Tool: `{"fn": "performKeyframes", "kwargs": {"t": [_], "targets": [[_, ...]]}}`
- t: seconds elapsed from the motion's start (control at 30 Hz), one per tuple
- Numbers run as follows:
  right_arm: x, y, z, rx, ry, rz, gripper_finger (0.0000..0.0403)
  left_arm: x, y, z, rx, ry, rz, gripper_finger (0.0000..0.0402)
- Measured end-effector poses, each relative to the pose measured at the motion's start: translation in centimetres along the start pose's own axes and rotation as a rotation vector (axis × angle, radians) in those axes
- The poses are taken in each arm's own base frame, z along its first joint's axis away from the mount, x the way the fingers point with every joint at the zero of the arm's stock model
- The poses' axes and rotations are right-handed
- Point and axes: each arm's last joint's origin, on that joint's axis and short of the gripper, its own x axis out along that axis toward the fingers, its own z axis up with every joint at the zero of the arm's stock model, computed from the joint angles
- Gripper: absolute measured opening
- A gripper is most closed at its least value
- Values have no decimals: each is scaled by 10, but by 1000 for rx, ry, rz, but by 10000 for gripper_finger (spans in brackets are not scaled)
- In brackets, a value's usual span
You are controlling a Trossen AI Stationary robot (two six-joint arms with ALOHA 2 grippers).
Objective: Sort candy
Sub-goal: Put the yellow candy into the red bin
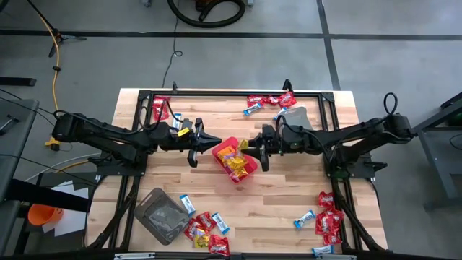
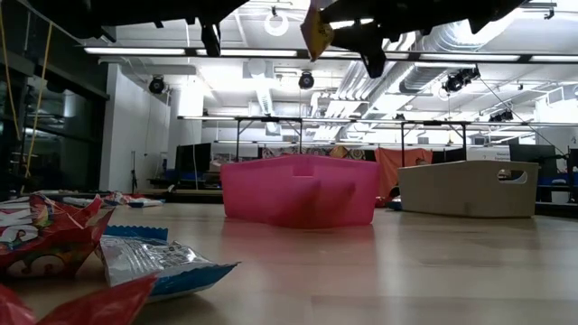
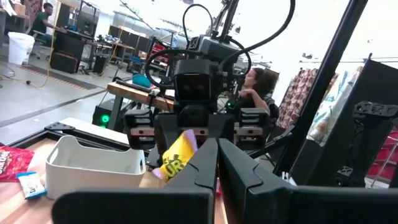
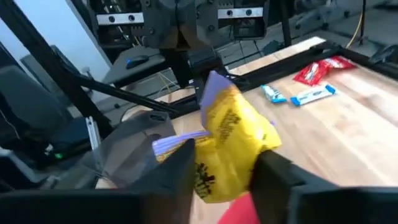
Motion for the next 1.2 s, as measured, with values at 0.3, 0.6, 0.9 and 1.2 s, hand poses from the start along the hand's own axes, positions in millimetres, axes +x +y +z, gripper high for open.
{"fn": "performKeyframes", "kwargs": {"t": [0.3, 0.6, 0.9, 1.2], "targets": [[3, 1, -11, 70, 117, 78, 264, 0, 0, -1, 1, 9, 3, 0], [41, -1, -31, 33, 391, 4, 268, 0, 1, -1, 0, 15, 5, 0], [48, 7, -11, -211, 750, -69, 268, 0, 1, -2, 0, 17, 6, 0], [64, 15, 3, -227, 583, 6, 268, 0, 1, -4, 1, 34, 11, 0]]}}
